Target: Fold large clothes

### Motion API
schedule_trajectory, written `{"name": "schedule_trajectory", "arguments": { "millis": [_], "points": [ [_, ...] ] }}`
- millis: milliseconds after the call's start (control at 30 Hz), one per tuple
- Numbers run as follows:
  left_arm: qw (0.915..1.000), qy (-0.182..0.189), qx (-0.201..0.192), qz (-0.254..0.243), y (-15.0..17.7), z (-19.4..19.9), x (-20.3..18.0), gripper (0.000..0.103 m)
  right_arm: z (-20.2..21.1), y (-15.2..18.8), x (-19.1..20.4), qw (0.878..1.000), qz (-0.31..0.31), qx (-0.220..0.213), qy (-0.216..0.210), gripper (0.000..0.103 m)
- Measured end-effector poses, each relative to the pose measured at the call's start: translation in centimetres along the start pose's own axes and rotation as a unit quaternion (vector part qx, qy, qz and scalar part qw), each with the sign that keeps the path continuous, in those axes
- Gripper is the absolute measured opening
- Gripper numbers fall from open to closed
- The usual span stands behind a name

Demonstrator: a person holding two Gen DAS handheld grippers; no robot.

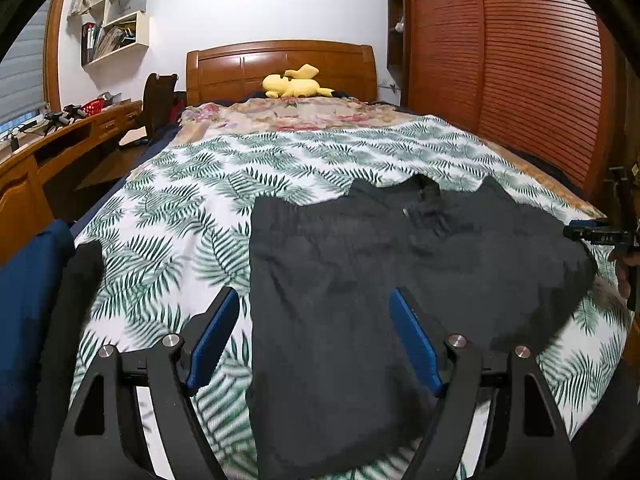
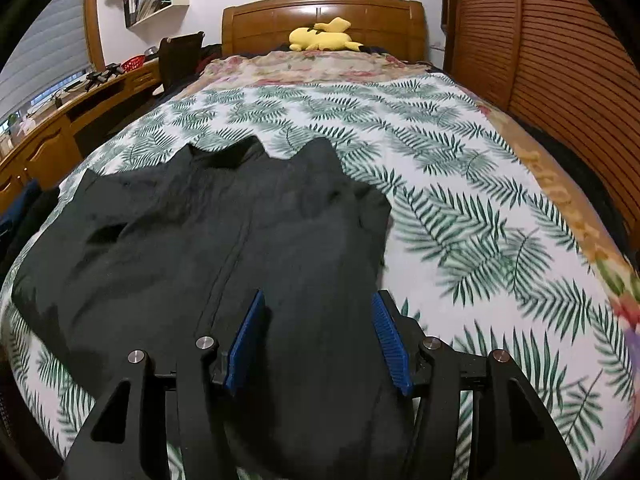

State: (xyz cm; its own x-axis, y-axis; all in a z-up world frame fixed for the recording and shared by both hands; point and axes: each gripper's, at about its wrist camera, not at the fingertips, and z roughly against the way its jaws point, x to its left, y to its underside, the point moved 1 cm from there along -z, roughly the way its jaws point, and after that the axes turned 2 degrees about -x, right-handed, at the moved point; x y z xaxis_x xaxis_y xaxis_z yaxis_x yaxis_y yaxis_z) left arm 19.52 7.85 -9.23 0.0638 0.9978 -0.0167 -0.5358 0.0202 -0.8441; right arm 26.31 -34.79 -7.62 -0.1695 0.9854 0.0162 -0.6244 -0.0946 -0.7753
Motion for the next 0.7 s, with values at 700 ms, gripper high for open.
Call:
{"name": "schedule_trajectory", "arguments": {
  "millis": [700],
  "points": [
    [0.9954, -0.004, 0.09, 0.031, 6.1, -0.9, 2.0, 0.078, -0.8, 3.8, -0.9, 0.996, -0.043, 0.075, -0.034, 0.066]
  ]
}}
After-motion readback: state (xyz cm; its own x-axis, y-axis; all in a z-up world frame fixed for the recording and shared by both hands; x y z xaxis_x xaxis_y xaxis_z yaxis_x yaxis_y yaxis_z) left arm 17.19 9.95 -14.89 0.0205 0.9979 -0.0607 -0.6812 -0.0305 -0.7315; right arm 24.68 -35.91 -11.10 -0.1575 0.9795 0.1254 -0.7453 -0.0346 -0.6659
